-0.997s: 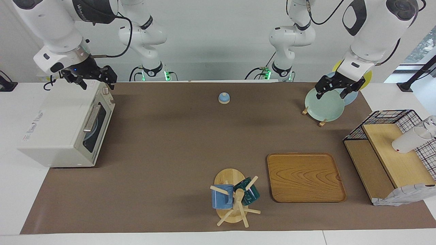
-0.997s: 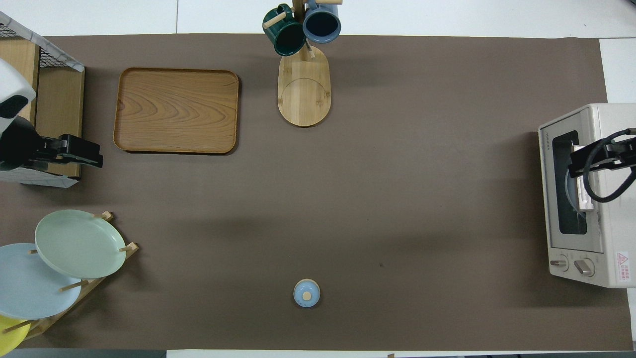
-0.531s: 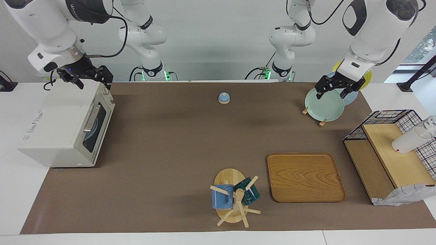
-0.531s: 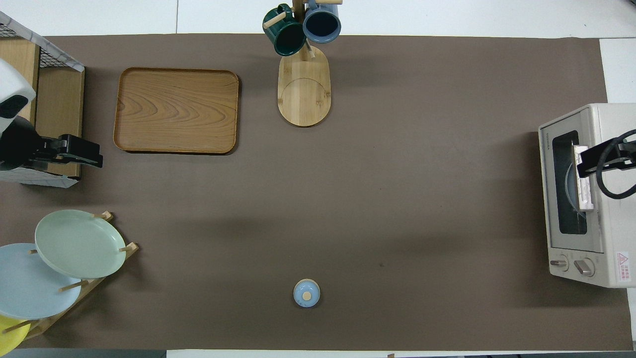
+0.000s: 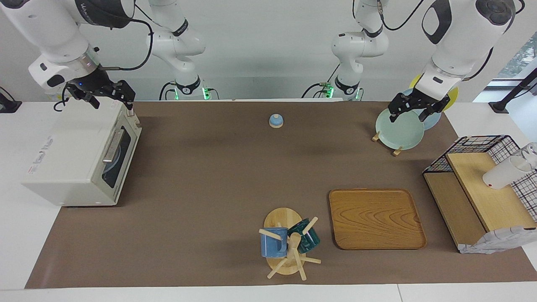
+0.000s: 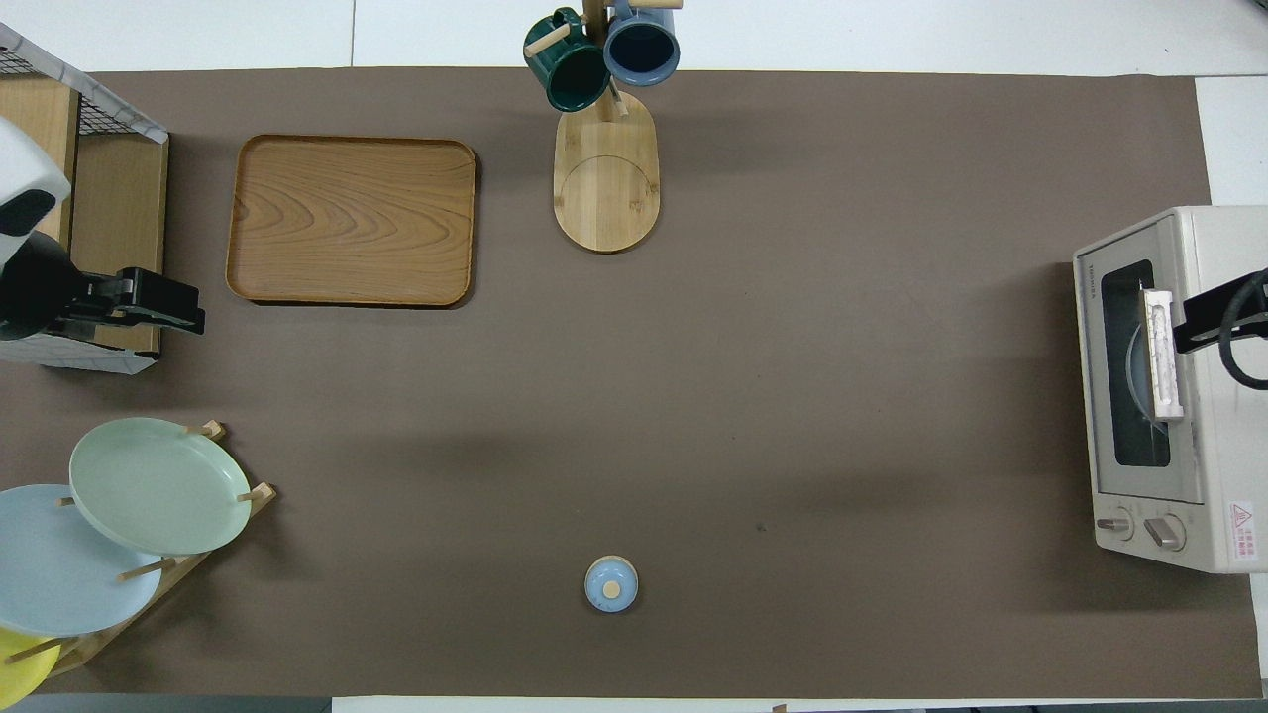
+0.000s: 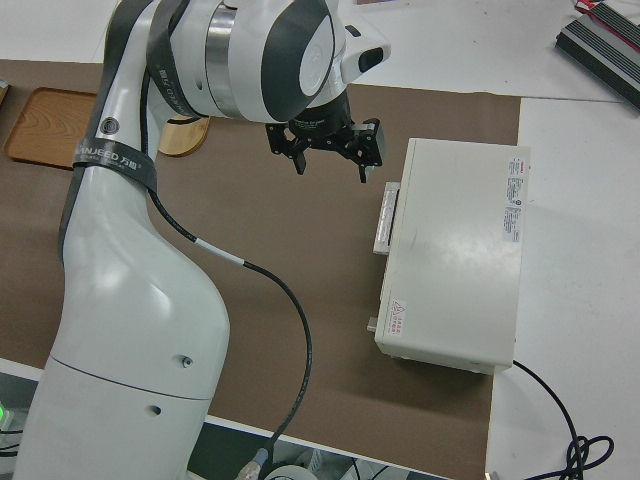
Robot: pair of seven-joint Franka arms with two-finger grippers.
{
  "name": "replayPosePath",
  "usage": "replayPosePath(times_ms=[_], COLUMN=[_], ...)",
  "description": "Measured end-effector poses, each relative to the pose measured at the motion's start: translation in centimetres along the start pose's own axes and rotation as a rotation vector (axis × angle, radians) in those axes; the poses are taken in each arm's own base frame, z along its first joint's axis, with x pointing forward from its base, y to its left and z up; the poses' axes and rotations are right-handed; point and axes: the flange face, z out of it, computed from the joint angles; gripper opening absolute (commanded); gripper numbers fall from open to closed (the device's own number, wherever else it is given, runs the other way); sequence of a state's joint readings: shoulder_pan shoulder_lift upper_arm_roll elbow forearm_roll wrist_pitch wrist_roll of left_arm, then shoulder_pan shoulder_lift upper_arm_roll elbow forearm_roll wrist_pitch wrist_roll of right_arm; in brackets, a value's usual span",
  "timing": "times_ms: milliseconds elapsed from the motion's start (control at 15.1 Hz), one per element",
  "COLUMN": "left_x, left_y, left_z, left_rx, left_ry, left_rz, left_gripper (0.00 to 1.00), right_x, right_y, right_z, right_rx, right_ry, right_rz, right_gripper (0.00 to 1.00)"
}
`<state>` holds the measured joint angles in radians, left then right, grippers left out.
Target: Put eggplant into oven
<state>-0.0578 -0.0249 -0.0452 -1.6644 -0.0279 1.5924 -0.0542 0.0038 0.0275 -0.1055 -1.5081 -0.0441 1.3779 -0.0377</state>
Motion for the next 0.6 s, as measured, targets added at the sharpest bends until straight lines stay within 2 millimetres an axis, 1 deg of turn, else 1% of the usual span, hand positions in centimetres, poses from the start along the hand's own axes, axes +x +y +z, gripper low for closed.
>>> replayPosePath(times_ms=[598], left_x=[0.0], left_y=[0.0], left_z=[0.0], left_rx=[0.0], left_ry=[0.0], left_rz=[0.0], left_gripper=[1.0], right_x=[0.11], right_y=[-0.33], right_z=[-0.14], right_rx=[-0.001], right_ry=[0.012], right_rz=[0.003], right_gripper=[1.0])
